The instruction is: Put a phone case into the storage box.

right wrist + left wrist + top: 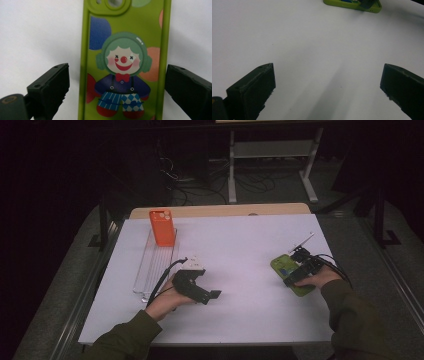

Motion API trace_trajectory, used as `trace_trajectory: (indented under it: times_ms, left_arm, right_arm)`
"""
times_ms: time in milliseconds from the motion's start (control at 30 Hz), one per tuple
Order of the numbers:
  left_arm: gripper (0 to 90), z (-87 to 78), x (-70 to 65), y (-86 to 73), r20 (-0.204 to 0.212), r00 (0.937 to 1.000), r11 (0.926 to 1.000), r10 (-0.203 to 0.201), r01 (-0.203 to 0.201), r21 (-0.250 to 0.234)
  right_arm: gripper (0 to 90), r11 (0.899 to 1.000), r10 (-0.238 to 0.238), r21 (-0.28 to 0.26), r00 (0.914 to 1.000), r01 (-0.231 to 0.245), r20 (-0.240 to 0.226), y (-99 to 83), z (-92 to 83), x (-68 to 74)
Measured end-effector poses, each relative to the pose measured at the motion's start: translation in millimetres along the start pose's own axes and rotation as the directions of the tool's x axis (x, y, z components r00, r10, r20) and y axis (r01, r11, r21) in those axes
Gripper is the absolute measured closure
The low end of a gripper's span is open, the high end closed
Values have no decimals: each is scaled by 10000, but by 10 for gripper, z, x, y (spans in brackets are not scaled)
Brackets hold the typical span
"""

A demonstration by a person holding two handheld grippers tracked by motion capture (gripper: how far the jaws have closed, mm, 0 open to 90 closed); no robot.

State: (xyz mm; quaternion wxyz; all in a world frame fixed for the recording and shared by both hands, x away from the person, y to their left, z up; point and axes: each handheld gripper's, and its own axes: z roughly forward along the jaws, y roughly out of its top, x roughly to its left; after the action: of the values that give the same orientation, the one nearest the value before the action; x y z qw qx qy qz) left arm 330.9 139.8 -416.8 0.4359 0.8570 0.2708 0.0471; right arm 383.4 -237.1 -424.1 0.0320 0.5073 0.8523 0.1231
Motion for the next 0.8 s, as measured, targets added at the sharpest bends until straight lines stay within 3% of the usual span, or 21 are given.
trace_trajectory:
  times_ms: [167,533,800]
  left_arm:
    - [0,4,-5,-1,10,10000,10000,-44,44,-2]
    - [0,5,-2,0,-14,10000,10000,73,-73,-9]
    - [0,-50,-40,81,374,9987,9994,357,-359,26]
  right_arm:
    - [130,10000,27,50,10000,-27,-10,-39,33,-36]
    - [151,10000,65,15,10000,-65,-52,-48,17,-45]
    - [154,9996,-201,-180,9997,199,-100,-40,-50,-13]
